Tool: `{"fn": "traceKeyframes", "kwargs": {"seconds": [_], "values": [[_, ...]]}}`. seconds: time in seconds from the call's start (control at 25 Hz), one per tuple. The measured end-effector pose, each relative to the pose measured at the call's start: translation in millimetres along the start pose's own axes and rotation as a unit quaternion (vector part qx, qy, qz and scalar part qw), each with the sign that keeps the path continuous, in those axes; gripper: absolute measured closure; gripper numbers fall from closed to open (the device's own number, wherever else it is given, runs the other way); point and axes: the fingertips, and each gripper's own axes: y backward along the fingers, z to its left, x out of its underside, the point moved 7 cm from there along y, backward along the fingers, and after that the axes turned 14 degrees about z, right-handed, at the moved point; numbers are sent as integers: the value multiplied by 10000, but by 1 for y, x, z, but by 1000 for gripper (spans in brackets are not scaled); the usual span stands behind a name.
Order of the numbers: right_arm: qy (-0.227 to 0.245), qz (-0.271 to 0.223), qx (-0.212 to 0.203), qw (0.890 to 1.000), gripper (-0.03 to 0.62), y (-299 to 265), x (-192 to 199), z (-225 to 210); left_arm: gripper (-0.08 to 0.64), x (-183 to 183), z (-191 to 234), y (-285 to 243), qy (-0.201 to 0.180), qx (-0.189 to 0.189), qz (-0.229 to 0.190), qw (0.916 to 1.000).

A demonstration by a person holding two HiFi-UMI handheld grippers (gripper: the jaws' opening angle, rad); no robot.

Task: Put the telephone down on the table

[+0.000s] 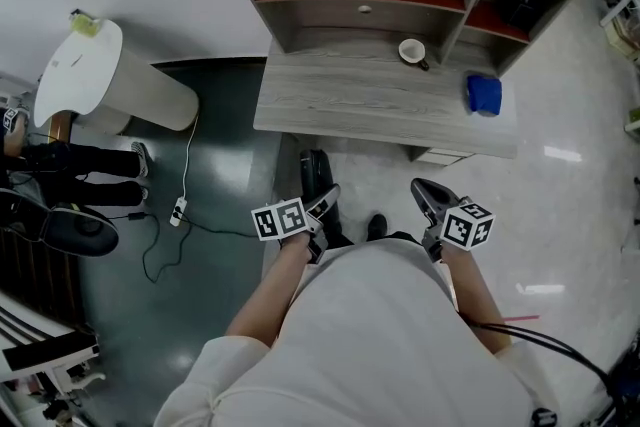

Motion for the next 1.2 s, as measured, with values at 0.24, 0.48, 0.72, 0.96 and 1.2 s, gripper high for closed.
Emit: {"fn": "traceKeyframes", "kwargs": {"seconds": [0.24,0.48,0.72,0.96,1.2], "values": [[31,26,65,10000,575,11,1,-19,275,5,-11,-16,79,-42,-55,9999],[-168,-160,202,9995,575,15,-4,-32,275,0,-13,-25,50,-85,80,9999],[-198,-270,374,9987,575,10,-15,-42,275,-25,-7,-38,-57,-48,253,9997],[-267,-361,498,9977,575,-3,-39,-47,275,-66,0,-45,-228,-29,405,9989],[-322,-389,647,9966,575,-30,-68,-51,275,-114,15,-55,-298,32,547,9981]]}}
